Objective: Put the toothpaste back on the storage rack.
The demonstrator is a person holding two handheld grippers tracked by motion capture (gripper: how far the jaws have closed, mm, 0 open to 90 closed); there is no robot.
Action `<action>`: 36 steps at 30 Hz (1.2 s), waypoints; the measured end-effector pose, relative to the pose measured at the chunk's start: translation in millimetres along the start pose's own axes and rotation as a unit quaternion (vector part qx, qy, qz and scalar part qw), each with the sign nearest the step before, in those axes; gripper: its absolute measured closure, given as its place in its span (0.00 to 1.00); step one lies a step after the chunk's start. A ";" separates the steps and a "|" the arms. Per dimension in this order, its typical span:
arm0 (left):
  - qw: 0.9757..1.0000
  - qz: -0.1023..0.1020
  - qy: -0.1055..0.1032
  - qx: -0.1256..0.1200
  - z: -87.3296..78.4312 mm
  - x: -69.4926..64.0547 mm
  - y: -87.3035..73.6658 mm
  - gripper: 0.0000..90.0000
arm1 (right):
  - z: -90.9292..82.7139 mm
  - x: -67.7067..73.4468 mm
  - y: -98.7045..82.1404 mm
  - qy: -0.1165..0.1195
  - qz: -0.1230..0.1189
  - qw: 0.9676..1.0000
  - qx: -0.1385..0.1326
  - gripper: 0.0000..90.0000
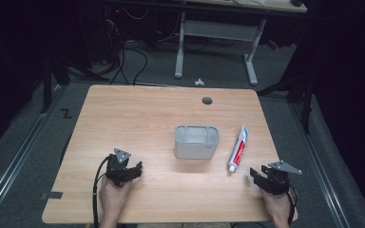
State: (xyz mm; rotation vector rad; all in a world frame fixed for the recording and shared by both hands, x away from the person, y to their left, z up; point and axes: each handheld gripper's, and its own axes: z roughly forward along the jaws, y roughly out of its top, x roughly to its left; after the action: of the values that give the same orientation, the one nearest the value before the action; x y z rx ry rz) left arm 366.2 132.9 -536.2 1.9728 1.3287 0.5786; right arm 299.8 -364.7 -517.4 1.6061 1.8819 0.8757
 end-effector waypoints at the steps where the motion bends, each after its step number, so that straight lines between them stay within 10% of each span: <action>1: 1.000 0.000 0.000 0.000 0.0 0.0 0.0 0.31 | -1.0 3.6 0.2 0.000 -0.002 1.000 -0.001 0.52; 27: 1.000 0.000 0.000 0.000 0.0 0.0 0.0 0.31 | -0.9 30.6 36.2 0.027 -0.003 1.000 -0.012 0.44; 36: 1.000 0.000 0.000 0.000 0.6 0.2 0.6 0.31 | 8.6 32.4 56.2 0.026 0.003 0.999 0.021 0.39</action>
State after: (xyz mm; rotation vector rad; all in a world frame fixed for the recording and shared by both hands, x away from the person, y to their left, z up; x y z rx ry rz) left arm 367.0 132.8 -536.2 1.9722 1.3295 0.5796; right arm 337.4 -326.4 -480.0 1.6289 1.9442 0.8940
